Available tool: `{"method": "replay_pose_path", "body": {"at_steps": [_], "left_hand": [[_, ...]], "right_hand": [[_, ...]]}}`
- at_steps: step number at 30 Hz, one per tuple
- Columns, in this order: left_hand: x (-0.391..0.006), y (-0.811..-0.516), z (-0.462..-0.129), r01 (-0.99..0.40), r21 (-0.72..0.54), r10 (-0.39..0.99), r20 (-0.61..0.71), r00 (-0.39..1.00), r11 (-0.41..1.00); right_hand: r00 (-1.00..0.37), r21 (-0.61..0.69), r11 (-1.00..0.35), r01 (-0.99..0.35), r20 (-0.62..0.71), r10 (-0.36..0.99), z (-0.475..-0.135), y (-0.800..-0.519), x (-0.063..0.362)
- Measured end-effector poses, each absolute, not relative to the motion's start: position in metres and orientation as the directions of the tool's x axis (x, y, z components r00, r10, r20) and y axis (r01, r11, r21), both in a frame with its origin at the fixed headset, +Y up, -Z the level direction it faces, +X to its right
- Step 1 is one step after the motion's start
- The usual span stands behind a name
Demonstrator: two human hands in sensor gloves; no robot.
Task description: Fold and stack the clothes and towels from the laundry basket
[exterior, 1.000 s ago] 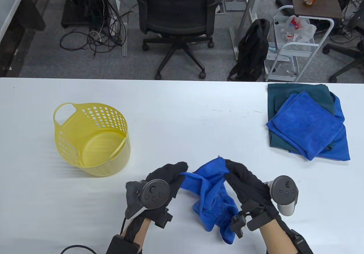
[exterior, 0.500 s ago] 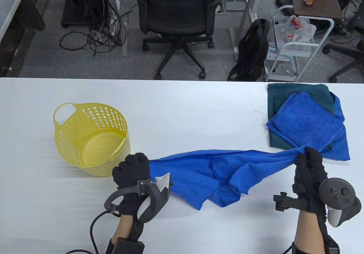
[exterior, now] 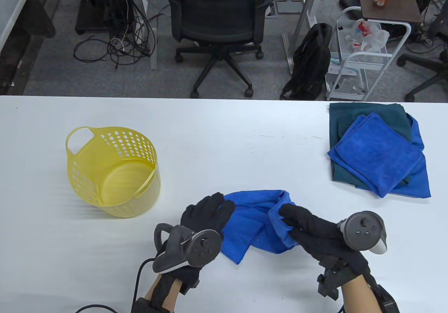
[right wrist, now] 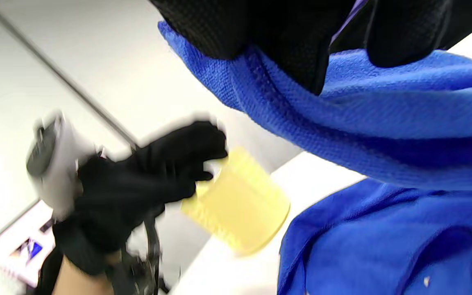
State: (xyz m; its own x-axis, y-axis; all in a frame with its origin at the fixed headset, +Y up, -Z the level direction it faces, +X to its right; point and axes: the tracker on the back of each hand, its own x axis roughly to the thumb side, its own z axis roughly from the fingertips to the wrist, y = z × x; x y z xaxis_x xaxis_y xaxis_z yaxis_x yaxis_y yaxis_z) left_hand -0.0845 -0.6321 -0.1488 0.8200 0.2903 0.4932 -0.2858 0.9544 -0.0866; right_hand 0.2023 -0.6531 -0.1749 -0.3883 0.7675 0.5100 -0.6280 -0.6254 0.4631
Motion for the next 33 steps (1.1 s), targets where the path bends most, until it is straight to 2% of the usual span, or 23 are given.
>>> {"method": "replay_pose_path", "body": {"at_steps": [3,4,6,9,11,12,13,14,15,16,18,19,20,21,23,27,28,30,31,33], "left_hand": [[-0.082,-0.633,-0.144,-0.452,-0.145,0.450,0.560,0.696,0.880],[-0.078,-0.639,-0.145,-0.531,-0.184,0.526,0.589,0.614,0.827],[-0.069,-0.648,-0.147,-0.620,-0.230,0.620,0.571,0.538,0.750],[-0.072,-0.655,-0.150,-0.701,-0.122,0.656,0.493,0.572,0.703],[-0.079,-0.657,-0.154,-0.718,-0.097,0.667,0.473,0.575,0.689],[-0.083,-0.659,-0.157,-0.750,-0.108,0.707,0.445,0.550,0.652],[-0.085,-0.660,-0.159,-0.778,-0.135,0.747,0.420,0.515,0.613],[-0.086,-0.663,-0.162,-0.795,-0.170,0.779,0.395,0.487,0.583],[-0.086,-0.665,-0.163,-0.788,-0.160,0.776,0.369,0.511,0.595],[-0.086,-0.666,-0.164,-0.762,-0.130,0.746,0.361,0.560,0.635],[-0.084,-0.673,-0.171,-0.569,-0.063,0.549,0.369,0.750,0.820],[-0.082,-0.679,-0.175,-0.440,-0.093,0.441,0.376,0.815,0.893],[-0.078,-0.688,-0.179,-0.273,-0.185,0.326,0.403,0.855,0.944],[-0.073,-0.700,-0.183,-0.086,-0.304,0.223,0.452,0.864,0.949],[-0.064,-0.721,-0.185,0.126,-0.438,0.135,0.517,0.845,0.890],[-0.053,-0.752,-0.186,0.337,-0.434,-0.069,0.526,0.848,0.835],[-0.054,-0.753,-0.187,0.336,-0.413,-0.087,0.515,0.853,0.847],[-0.062,-0.746,-0.191,0.169,-0.346,0.021,0.484,0.875,0.923],[-0.071,-0.738,-0.193,-0.013,-0.346,0.178,0.450,0.875,0.938],[-0.084,-0.724,-0.193,-0.301,-0.373,0.438,0.369,0.820,0.878]], "right_hand": [[-0.379,0.468,-0.664,-0.583,0.566,0.732,-0.167,-0.654,0.178],[-0.355,0.482,-0.664,-0.572,0.584,0.730,-0.165,-0.654,0.171],[-0.345,0.496,-0.655,-0.570,0.579,0.739,-0.162,-0.654,0.163],[-0.419,0.466,-0.683,-0.563,0.551,0.722,-0.165,-0.660,0.163],[-0.546,0.301,-0.697,-0.651,0.452,0.705,-0.169,-0.667,0.171],[-0.635,0.140,-0.727,-0.672,0.397,0.663,-0.172,-0.671,0.177],[-0.678,0.057,-0.746,-0.663,0.376,0.632,-0.173,-0.673,0.181],[-0.711,0.014,-0.772,-0.636,0.379,0.592,-0.175,-0.673,0.185],[-0.724,0.047,-0.794,-0.606,0.382,0.575,-0.177,-0.674,0.188],[-0.715,0.083,-0.789,-0.608,0.374,0.591,-0.177,-0.674,0.189],[-0.696,0.221,-0.793,-0.568,0.384,0.606,-0.179,-0.676,0.187],[-0.727,0.300,-0.816,-0.495,0.373,0.577,-0.180,-0.678,0.185],[-0.781,0.349,-0.847,-0.401,0.354,0.515,-0.181,-0.682,0.182],[-0.821,0.355,-0.880,-0.316,0.362,0.441,-0.182,-0.686,0.180],[-0.862,0.325,-0.912,-0.250,0.355,0.362,-0.185,-0.694,0.179],[-0.847,0.350,-0.883,-0.314,0.316,0.427,-0.191,-0.700,0.185],[-0.839,0.367,-0.869,-0.331,0.308,0.450,-0.192,-0.701,0.188],[-0.819,0.388,-0.850,-0.357,0.307,0.484,-0.193,-0.702,0.192],[-0.798,0.411,-0.836,-0.363,0.327,0.507,-0.192,-0.702,0.193],[-0.731,0.444,-0.803,-0.397,0.376,0.570,-0.189,-0.700,0.193]]}}
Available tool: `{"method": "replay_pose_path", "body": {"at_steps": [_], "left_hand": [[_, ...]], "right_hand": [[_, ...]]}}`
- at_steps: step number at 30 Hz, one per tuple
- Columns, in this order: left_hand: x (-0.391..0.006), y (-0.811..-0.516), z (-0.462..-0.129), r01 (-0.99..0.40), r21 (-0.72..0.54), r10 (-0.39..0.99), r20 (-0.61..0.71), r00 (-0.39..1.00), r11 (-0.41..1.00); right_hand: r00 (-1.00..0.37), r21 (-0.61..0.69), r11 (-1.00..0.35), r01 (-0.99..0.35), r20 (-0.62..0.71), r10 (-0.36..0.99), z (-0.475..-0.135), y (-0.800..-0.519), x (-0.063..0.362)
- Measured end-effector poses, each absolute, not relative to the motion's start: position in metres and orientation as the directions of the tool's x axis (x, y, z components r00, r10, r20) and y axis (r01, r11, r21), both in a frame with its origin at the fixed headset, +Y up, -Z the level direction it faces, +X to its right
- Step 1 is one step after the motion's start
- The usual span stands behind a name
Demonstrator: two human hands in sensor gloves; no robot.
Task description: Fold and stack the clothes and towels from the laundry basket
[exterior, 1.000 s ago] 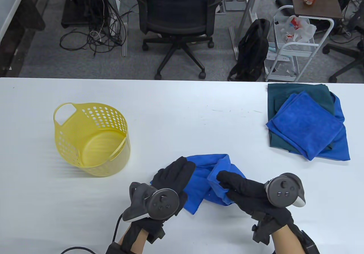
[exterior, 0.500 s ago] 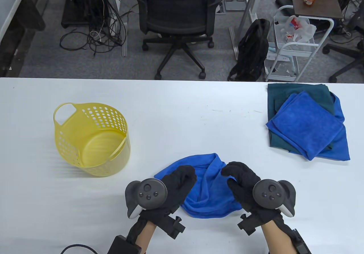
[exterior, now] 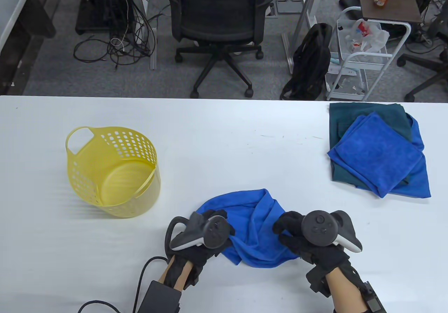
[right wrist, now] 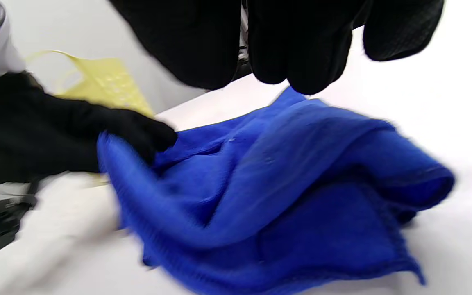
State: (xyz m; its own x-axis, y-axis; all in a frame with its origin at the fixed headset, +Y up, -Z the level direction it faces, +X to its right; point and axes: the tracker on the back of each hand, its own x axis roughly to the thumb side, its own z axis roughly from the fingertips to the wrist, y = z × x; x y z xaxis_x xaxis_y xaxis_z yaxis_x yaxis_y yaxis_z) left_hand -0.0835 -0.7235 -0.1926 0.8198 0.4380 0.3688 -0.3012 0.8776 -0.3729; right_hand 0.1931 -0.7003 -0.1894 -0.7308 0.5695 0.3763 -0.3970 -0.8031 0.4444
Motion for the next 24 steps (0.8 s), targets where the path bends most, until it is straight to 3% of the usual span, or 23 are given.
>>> {"method": "replay_pose_path", "body": {"at_steps": [2,4,5,7,11,12,15,18,21,24], "left_hand": [[-0.094,-0.705,-0.188,-0.519,-0.282,0.589,0.324,0.740,0.807],[-0.099,-0.690,-0.182,-0.568,-0.185,0.596,0.309,0.741,0.802],[-0.100,-0.685,-0.181,-0.569,-0.171,0.592,0.319,0.740,0.804],[-0.103,-0.671,-0.175,-0.594,-0.164,0.614,0.302,0.730,0.787],[-0.115,-0.657,-0.170,-0.605,-0.054,0.596,0.264,0.759,0.794],[-0.118,-0.656,-0.170,-0.603,-0.038,0.592,0.254,0.765,0.797],[-0.125,-0.657,-0.173,-0.623,-0.036,0.614,0.224,0.757,0.781],[-0.128,-0.659,-0.175,-0.620,-0.040,0.615,0.195,0.764,0.784],[-0.138,-0.654,-0.177,-0.540,-0.014,0.536,0.155,0.830,0.841],[-0.151,-0.651,-0.183,-0.456,-0.173,0.483,0.167,0.860,0.873]], "right_hand": [[-0.608,0.518,-0.728,-0.449,0.420,0.674,-0.184,-0.698,0.186],[-0.603,0.573,-0.720,-0.391,0.432,0.671,-0.176,-0.697,0.173],[-0.636,0.552,-0.757,-0.349,0.453,0.624,-0.173,-0.698,0.167],[-0.761,0.450,-0.879,-0.156,0.513,0.397,-0.167,-0.705,0.151],[-0.867,0.357,-0.927,0.117,0.491,0.080,-0.170,-0.736,0.140],[-0.873,0.368,-0.920,0.135,0.483,0.065,-0.171,-0.742,0.140],[-0.877,0.387,-0.919,0.081,0.466,0.119,-0.173,-0.762,0.138],[-0.899,0.306,-0.952,0.006,0.419,0.129,-0.178,-0.758,0.140],[-0.873,0.356,-0.904,-0.237,0.331,0.359,-0.189,-0.740,0.164],[-0.757,0.355,-0.765,-0.537,0.199,0.623,-0.203,-0.722,0.205]]}}
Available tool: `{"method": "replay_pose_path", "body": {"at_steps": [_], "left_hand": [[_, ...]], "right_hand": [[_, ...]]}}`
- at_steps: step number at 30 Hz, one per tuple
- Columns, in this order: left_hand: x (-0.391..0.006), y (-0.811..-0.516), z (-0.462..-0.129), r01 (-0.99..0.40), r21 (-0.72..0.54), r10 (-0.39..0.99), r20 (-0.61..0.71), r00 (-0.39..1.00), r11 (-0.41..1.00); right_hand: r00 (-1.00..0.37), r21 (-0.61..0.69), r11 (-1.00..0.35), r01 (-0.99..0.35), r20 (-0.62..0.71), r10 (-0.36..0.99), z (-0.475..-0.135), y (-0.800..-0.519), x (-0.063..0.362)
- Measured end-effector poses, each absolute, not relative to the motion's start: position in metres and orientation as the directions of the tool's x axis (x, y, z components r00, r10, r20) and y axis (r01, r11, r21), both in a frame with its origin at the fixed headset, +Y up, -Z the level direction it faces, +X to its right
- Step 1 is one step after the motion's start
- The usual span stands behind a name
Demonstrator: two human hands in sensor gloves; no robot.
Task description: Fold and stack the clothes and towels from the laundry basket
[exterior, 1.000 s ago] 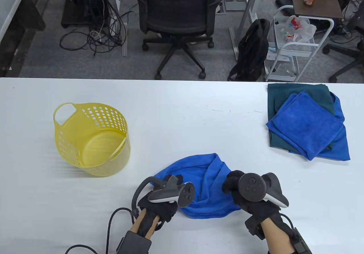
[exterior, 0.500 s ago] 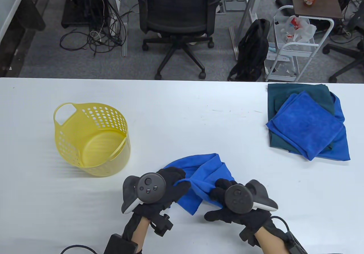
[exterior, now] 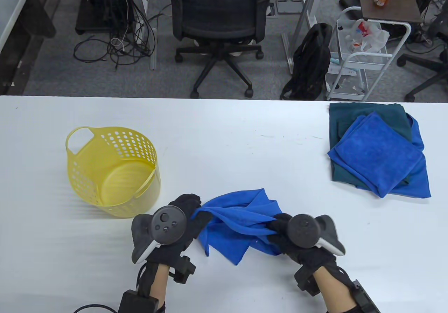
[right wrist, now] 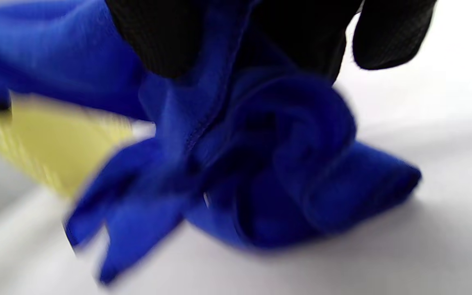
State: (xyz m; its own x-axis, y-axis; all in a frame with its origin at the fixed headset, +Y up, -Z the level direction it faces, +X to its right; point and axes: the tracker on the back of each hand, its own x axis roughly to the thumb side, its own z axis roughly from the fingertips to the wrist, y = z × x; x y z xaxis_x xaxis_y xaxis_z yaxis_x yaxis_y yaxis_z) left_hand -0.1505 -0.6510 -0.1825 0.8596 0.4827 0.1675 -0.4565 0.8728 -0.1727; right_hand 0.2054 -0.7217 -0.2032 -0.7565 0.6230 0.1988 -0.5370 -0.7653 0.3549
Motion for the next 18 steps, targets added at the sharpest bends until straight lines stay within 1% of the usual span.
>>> {"method": "replay_pose_path", "body": {"at_steps": [2,4,9,12,13,16,17,18], "left_hand": [[-0.157,-0.652,-0.185,-0.434,-0.310,0.499,0.174,0.849,0.846],[-0.162,-0.652,-0.186,-0.447,-0.306,0.513,0.185,0.838,0.841],[-0.164,-0.646,-0.182,-0.381,-0.234,0.421,0.158,0.893,0.895],[-0.164,-0.645,-0.180,-0.395,-0.134,0.411,0.122,0.903,0.909],[-0.164,-0.645,-0.179,-0.414,-0.080,0.421,0.110,0.900,0.907],[-0.170,-0.645,-0.179,-0.473,-0.054,0.476,0.102,0.874,0.879],[-0.173,-0.646,-0.179,-0.535,-0.048,0.537,0.117,0.836,0.843],[-0.178,-0.647,-0.180,-0.643,-0.063,0.644,0.143,0.751,0.764]], "right_hand": [[-0.697,0.281,-0.705,-0.651,0.146,0.702,-0.209,-0.713,0.230],[-0.672,0.193,-0.678,-0.709,0.110,0.733,-0.212,-0.706,0.255],[-0.624,0.050,-0.628,-0.776,0.078,0.777,-0.211,-0.698,0.286],[-0.638,-0.018,-0.639,-0.769,0.072,0.767,-0.208,-0.694,0.293],[-0.653,-0.034,-0.652,-0.757,0.073,0.754,-0.207,-0.693,0.293],[-0.668,-0.100,-0.661,-0.743,0.063,0.741,-0.203,-0.687,0.294],[-0.671,-0.124,-0.662,-0.739,0.056,0.739,-0.201,-0.685,0.295],[-0.669,-0.134,-0.659,-0.740,0.049,0.742,-0.199,-0.682,0.297]]}}
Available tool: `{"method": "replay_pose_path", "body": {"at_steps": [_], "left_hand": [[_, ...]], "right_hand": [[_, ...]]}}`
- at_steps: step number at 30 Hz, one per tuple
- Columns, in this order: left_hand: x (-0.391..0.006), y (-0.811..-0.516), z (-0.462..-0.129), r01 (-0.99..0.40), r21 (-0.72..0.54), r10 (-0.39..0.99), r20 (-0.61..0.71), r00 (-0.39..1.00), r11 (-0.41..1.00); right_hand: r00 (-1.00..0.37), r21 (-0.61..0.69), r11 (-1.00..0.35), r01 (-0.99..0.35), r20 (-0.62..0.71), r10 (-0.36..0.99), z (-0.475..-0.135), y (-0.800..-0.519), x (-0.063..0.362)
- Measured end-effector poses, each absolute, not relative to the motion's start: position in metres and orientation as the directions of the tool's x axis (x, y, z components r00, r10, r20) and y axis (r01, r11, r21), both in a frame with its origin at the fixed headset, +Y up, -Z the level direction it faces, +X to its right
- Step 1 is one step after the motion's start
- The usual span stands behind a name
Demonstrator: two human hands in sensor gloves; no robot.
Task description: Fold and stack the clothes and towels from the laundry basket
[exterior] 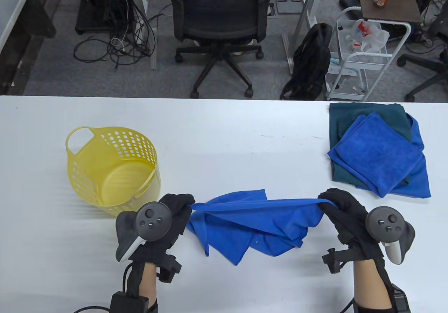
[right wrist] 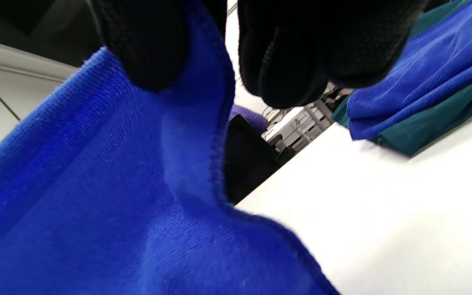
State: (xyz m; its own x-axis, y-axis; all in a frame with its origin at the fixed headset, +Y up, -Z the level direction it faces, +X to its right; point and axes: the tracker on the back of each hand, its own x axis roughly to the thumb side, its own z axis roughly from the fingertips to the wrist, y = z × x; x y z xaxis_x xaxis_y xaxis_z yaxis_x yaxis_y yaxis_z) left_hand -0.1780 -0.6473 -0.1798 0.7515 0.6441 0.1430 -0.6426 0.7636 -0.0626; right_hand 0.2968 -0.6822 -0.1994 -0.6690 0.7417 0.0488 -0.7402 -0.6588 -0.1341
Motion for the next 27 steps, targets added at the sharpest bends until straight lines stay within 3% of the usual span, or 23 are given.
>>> {"method": "replay_pose_path", "body": {"at_steps": [3,4,6,7,8,9,11,12,13,14,15,16,18,20,23,25,27], "left_hand": [[-0.181,-0.655,-0.183,-0.892,-0.191,0.906,0.199,0.373,0.409],[-0.176,-0.660,-0.188,-0.939,-0.275,0.968,0.194,0.156,0.206],[-0.164,-0.664,-0.200,-0.912,-0.400,0.991,0.055,-0.121,-0.089],[-0.160,-0.664,-0.208,-0.898,-0.414,0.988,-0.018,-0.156,-0.149],[-0.153,-0.665,-0.224,-0.916,-0.372,0.982,-0.161,-0.096,-0.150],[-0.143,-0.667,-0.249,-0.943,-0.333,0.965,-0.252,0.073,-0.016],[-0.122,-0.671,-0.299,-0.924,-0.204,0.854,-0.356,0.379,0.324],[-0.116,-0.664,-0.319,-0.911,-0.071,0.847,-0.345,0.405,0.407],[-0.112,-0.650,-0.332,-0.915,0.099,0.903,-0.230,0.362,0.391],[-0.108,-0.619,-0.345,-0.917,0.294,0.959,0.003,0.282,0.269],[-0.106,-0.591,-0.352,-0.923,0.339,0.950,0.182,0.252,0.180],[-0.104,-0.552,-0.351,-0.942,0.308,0.899,0.362,0.246,0.134],[-0.105,-0.500,-0.336,-0.953,0.244,0.755,0.587,0.293,0.180],[-0.113,-0.465,-0.305,-0.888,0.340,0.540,0.706,0.459,0.309],[-0.122,-0.472,-0.274,-0.873,0.380,0.465,0.741,0.485,0.306],[-0.122,-0.500,-0.266,-0.870,0.309,0.536,0.692,0.483,0.385],[-0.116,-0.555,-0.252,-0.858,0.198,0.628,0.608,0.486,0.474]], "right_hand": [[-0.544,-0.049,-0.542,-0.839,0.058,0.837,-0.198,-0.678,0.302],[-0.338,0.069,-0.343,-0.937,0.063,0.939,-0.201,-0.679,0.303],[0.028,0.203,0.039,-0.978,-0.054,0.998,-0.211,-0.683,0.298],[0.098,0.230,0.122,-0.965,-0.113,0.989,-0.220,-0.687,0.296],[0.093,0.237,0.149,-0.960,-0.233,0.968,-0.238,-0.693,0.291],[-0.012,0.212,0.063,-0.975,-0.336,0.942,-0.261,-0.698,0.284],[-0.264,0.149,-0.219,-0.964,-0.459,0.848,-0.303,-0.693,0.268],[-0.365,0.120,-0.346,-0.930,-0.399,0.841,-0.316,-0.676,0.264],[-0.445,-0.011,-0.463,-0.886,-0.257,0.858,-0.325,-0.649,0.259],[-0.491,-0.255,-0.489,-0.834,-0.060,0.869,-0.329,-0.611,0.250],[-0.493,-0.408,-0.410,-0.816,0.123,0.861,-0.329,-0.580,0.246],[-0.471,-0.452,-0.298,-0.840,0.337,0.815,-0.326,-0.543,0.244],[-0.410,-0.434,-0.175,-0.884,0.536,0.738,-0.310,-0.505,0.245],[-0.383,-0.402,-0.117,-0.908,0.686,0.619,-0.283,-0.482,0.253],[-0.385,-0.371,-0.151,-0.916,0.709,0.591,-0.256,-0.499,0.263],[-0.451,-0.365,-0.269,-0.891,0.660,0.601,-0.246,-0.525,0.270],[-0.523,-0.359,-0.381,-0.852,0.590,0.615,-0.233,-0.572,0.280]]}}
